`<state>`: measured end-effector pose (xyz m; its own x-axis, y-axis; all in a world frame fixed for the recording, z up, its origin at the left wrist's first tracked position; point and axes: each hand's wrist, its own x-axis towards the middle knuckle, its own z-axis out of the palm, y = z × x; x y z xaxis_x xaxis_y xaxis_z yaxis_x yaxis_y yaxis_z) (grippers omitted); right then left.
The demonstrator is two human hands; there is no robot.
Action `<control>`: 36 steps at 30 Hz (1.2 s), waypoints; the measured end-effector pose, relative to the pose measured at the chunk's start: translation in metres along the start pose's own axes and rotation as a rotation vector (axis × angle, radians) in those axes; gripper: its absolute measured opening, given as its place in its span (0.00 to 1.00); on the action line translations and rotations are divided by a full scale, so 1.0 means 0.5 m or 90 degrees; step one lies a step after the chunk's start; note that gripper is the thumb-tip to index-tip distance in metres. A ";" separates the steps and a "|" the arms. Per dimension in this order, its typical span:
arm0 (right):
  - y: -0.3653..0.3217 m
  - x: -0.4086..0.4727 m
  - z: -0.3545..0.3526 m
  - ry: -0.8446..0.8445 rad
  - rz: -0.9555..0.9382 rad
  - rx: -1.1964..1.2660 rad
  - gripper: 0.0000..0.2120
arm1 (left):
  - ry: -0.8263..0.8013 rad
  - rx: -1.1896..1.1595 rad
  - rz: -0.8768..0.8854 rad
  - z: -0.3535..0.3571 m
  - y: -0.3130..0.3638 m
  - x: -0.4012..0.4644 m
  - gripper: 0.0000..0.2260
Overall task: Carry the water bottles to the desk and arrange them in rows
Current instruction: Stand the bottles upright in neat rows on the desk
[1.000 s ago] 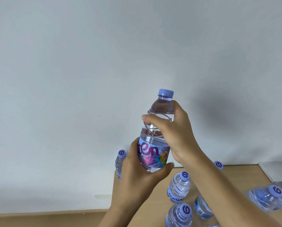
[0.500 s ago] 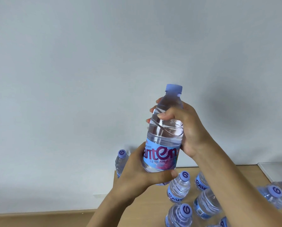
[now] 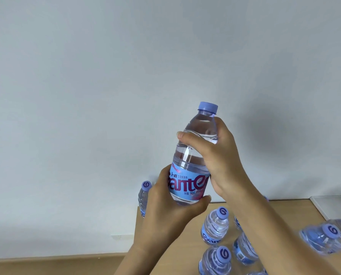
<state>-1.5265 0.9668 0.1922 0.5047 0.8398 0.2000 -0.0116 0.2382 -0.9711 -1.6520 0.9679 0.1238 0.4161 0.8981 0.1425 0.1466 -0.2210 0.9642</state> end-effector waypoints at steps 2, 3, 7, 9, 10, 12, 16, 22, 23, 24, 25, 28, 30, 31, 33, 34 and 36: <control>0.001 0.003 -0.002 -0.008 -0.003 -0.001 0.14 | -0.014 -0.001 -0.005 -0.003 0.000 0.001 0.29; 0.000 0.006 -0.005 -0.015 0.001 0.004 0.13 | -0.031 -0.007 -0.009 -0.006 0.000 0.002 0.29; -0.004 0.021 -0.019 -0.075 0.038 0.076 0.12 | -0.146 -0.114 -0.042 -0.020 0.007 0.010 0.25; -0.005 0.026 -0.026 -0.108 0.047 0.108 0.10 | -0.166 -0.135 -0.045 -0.023 0.006 0.014 0.25; -0.005 0.028 -0.029 -0.125 0.046 0.117 0.09 | -0.172 -0.146 -0.047 -0.024 0.004 0.015 0.25; -0.007 0.030 -0.033 -0.159 0.048 0.136 0.10 | -0.180 -0.165 -0.049 -0.023 -0.001 0.015 0.24; -0.011 0.031 -0.034 -0.227 0.020 0.117 0.14 | -0.133 -0.166 -0.037 -0.016 -0.010 0.010 0.23; -0.004 0.026 -0.022 -0.184 -0.010 0.027 0.15 | -0.109 -0.194 -0.027 -0.016 -0.016 0.007 0.20; -0.001 0.025 -0.021 -0.181 -0.011 0.020 0.12 | -0.105 -0.194 -0.028 -0.016 -0.018 0.008 0.20; 0.002 0.024 -0.020 -0.178 -0.006 0.019 0.10 | -0.101 -0.193 -0.030 -0.016 -0.021 0.009 0.20; 0.005 0.025 -0.020 -0.173 0.004 0.019 0.09 | -0.098 -0.194 -0.033 -0.016 -0.024 0.009 0.20; 0.015 0.028 -0.023 -0.162 0.017 -0.002 0.10 | -0.102 -0.203 -0.050 -0.015 -0.038 0.008 0.22; 0.025 0.028 -0.025 -0.154 0.005 -0.015 0.09 | -0.117 -0.199 -0.065 -0.014 -0.049 0.008 0.26; 0.031 0.027 -0.027 -0.148 -0.001 -0.021 0.09 | -0.127 -0.196 -0.076 -0.013 -0.056 0.009 0.28; 0.047 0.026 -0.030 -0.135 -0.006 -0.033 0.08 | -0.158 -0.192 -0.101 -0.014 -0.070 0.009 0.29; 0.056 0.025 -0.031 -0.132 -0.003 -0.037 0.08 | -0.179 -0.190 -0.113 -0.014 -0.078 0.010 0.29; 0.075 0.022 -0.033 -0.135 0.015 -0.046 0.08 | -0.226 -0.191 -0.135 -0.016 -0.097 0.009 0.29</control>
<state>-1.5071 0.9770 0.1557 0.3116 0.9306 0.1920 0.0444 0.1876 -0.9812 -1.6646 0.9857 0.0796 0.6920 0.7153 -0.0976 0.0189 0.1173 0.9929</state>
